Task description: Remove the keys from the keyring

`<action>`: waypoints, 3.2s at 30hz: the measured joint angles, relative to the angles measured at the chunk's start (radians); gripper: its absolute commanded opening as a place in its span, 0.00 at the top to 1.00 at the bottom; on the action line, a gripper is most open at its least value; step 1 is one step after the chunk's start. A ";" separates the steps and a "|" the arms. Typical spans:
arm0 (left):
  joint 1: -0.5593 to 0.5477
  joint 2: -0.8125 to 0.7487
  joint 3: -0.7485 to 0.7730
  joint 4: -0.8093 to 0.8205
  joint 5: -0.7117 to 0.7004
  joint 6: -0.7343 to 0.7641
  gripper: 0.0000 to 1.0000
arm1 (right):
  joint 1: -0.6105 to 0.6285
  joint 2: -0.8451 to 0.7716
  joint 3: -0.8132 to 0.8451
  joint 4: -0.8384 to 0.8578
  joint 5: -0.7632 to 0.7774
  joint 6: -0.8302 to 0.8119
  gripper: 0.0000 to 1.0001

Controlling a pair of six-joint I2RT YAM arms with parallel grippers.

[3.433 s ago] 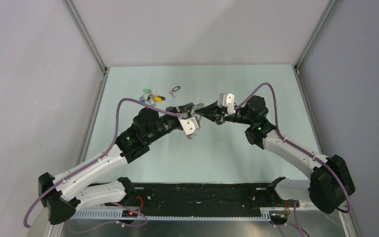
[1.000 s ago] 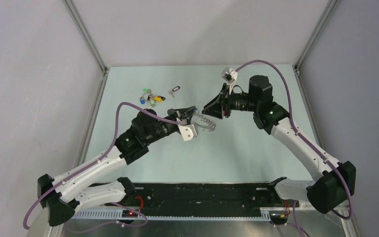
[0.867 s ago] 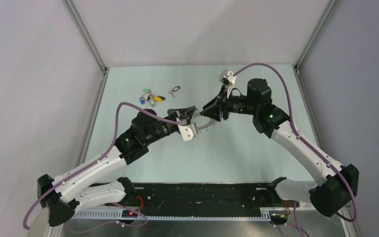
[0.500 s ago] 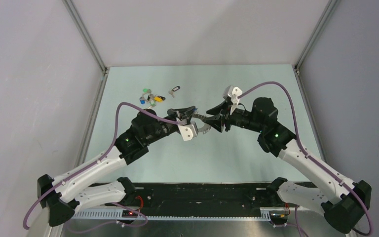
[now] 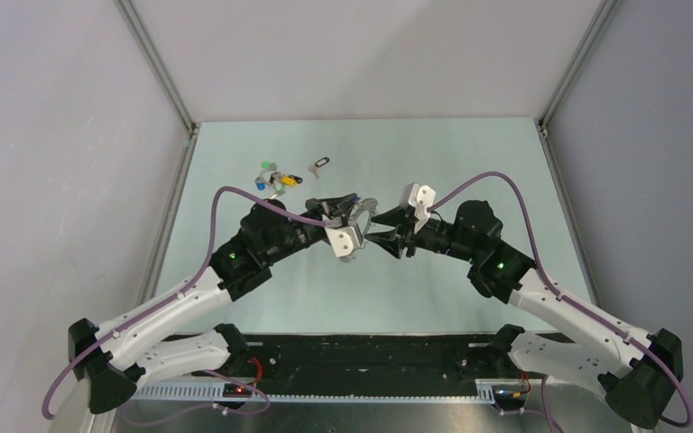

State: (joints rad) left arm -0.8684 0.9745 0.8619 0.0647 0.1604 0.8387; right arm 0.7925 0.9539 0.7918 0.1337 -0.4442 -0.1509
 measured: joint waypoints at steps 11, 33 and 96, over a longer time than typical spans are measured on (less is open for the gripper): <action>0.000 0.000 0.000 0.000 0.000 0.000 1.00 | -0.072 -0.039 -0.025 0.098 -0.032 0.006 0.58; 0.000 -0.010 0.000 0.000 0.001 -0.001 1.00 | -0.068 0.109 -0.026 0.270 -0.104 -0.067 0.69; 0.006 0.008 0.031 -0.043 0.021 -0.139 1.00 | -0.014 0.179 0.243 -0.186 -0.006 -0.188 1.00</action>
State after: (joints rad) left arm -0.8627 0.9829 0.8928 0.0212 0.1810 0.6994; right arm 0.7780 1.1324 1.0344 -0.0521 -0.4507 -0.3386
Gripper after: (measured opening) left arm 0.023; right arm 0.009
